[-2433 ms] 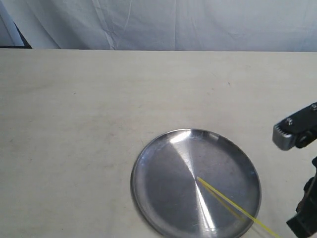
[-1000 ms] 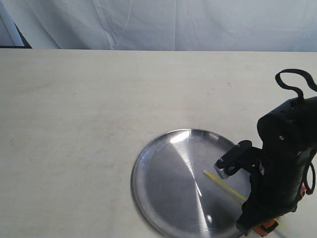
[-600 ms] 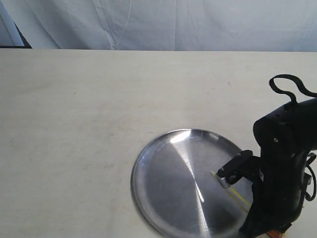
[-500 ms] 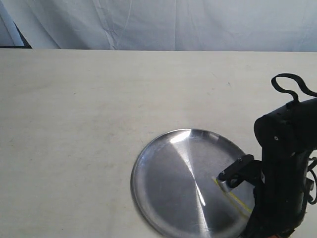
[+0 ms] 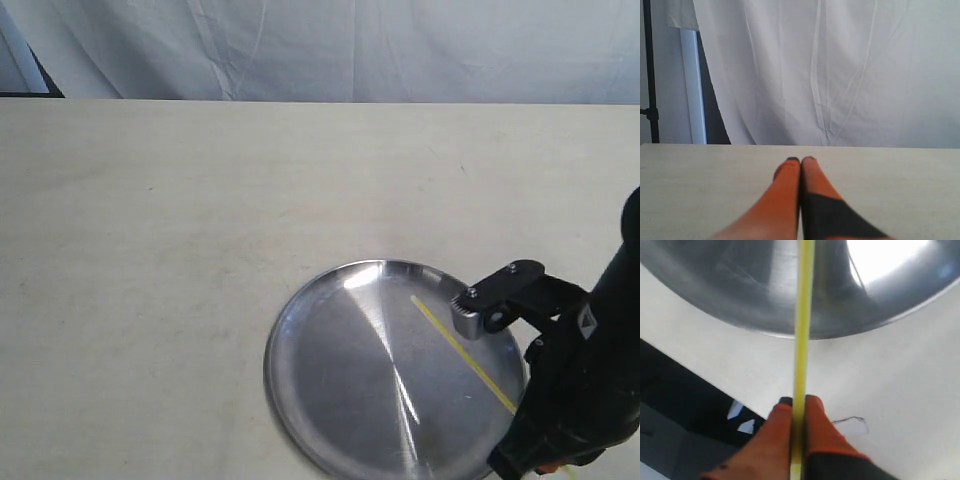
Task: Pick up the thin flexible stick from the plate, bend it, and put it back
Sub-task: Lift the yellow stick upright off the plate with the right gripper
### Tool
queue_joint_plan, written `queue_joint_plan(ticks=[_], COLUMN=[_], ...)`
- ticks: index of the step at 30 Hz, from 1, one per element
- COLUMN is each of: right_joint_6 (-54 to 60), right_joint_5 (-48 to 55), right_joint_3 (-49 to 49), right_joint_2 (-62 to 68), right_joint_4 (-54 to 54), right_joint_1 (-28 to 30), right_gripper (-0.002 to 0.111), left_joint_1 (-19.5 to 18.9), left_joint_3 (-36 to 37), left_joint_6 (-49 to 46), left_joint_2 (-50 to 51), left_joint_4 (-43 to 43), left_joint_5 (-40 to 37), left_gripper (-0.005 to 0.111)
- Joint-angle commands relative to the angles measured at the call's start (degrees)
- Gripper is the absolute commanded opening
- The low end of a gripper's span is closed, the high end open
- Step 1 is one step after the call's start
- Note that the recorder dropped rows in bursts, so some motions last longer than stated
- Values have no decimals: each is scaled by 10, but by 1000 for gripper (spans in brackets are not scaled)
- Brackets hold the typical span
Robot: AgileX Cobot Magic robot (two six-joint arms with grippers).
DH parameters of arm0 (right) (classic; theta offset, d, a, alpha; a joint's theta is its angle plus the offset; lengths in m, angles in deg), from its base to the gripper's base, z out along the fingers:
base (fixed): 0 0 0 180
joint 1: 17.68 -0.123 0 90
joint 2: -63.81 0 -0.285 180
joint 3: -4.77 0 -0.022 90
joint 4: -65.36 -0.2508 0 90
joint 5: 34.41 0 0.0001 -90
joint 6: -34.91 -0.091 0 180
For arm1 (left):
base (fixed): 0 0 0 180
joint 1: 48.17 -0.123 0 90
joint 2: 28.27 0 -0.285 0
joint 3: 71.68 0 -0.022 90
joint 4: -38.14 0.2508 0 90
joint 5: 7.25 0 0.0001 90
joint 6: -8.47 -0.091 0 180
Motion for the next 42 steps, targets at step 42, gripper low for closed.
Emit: queue_joint_plan(ticks=[42], right_joint_6=[373], right_joint_5=[-91], right_joint_3=[0], right_joint_2=[-152], right_joint_4=[-634], right_joint_1=[-153], right_gripper=[-1], left_joint_1=[-1], left_joint_3=[-127], left_joint_6=[163], left_joint_2=[133], left_joint_4=[-357], left_joint_5=[-539], left_gripper=[11])
